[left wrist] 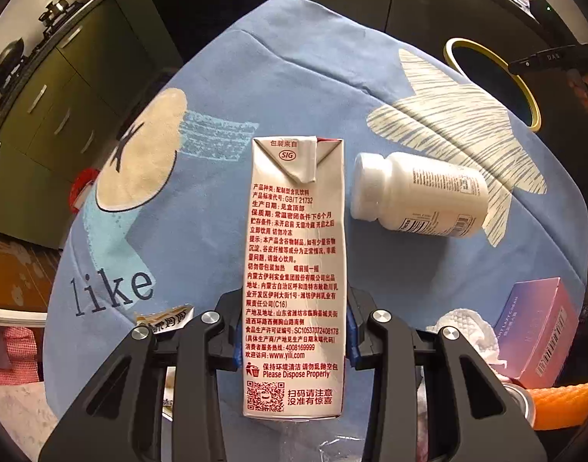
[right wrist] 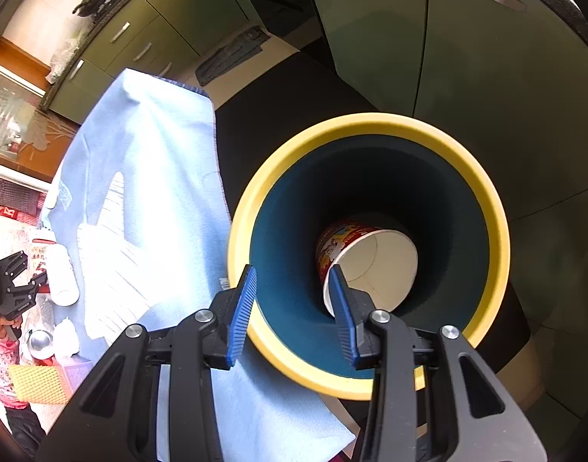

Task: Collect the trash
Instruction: 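Carry the milk carton over the bin and open the left gripper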

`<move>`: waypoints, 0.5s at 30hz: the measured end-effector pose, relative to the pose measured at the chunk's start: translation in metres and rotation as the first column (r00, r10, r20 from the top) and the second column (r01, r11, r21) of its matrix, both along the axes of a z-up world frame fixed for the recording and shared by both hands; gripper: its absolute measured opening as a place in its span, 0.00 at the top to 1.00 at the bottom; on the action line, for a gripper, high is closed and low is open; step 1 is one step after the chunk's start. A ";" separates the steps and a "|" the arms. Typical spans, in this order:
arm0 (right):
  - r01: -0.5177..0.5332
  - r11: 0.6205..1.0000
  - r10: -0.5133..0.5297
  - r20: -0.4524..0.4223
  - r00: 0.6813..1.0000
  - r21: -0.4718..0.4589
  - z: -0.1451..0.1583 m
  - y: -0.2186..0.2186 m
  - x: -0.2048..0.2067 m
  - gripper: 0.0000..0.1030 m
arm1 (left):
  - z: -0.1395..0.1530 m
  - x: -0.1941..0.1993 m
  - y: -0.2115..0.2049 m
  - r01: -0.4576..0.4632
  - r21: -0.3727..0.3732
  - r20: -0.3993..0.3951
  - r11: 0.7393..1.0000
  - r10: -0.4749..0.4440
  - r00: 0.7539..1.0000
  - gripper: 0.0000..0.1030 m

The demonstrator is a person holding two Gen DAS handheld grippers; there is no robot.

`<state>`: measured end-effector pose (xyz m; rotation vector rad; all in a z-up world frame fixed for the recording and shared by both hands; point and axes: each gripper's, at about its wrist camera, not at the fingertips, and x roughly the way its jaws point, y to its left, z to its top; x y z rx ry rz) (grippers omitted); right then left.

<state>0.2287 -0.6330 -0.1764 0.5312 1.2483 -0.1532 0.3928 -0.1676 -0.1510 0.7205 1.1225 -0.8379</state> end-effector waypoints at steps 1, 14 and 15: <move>-0.001 1.000 0.001 0.010 1.000 0.002 0.002 -0.001 -0.003 0.64 | 0.008 -0.001 0.000 -0.005 -0.005 0.016 1.000 0.005 1.000 0.64; 0.053 0.998 -0.047 0.138 0.989 -0.044 0.034 -0.038 -0.083 0.63 | 0.112 -0.098 -0.133 0.195 -0.100 0.078 0.976 -0.188 0.979 0.64; 0.061 0.997 -0.054 0.144 0.988 -0.046 0.036 -0.043 -0.092 0.63 | 0.108 -0.107 -0.151 0.219 -0.103 0.074 0.970 -0.212 0.974 0.64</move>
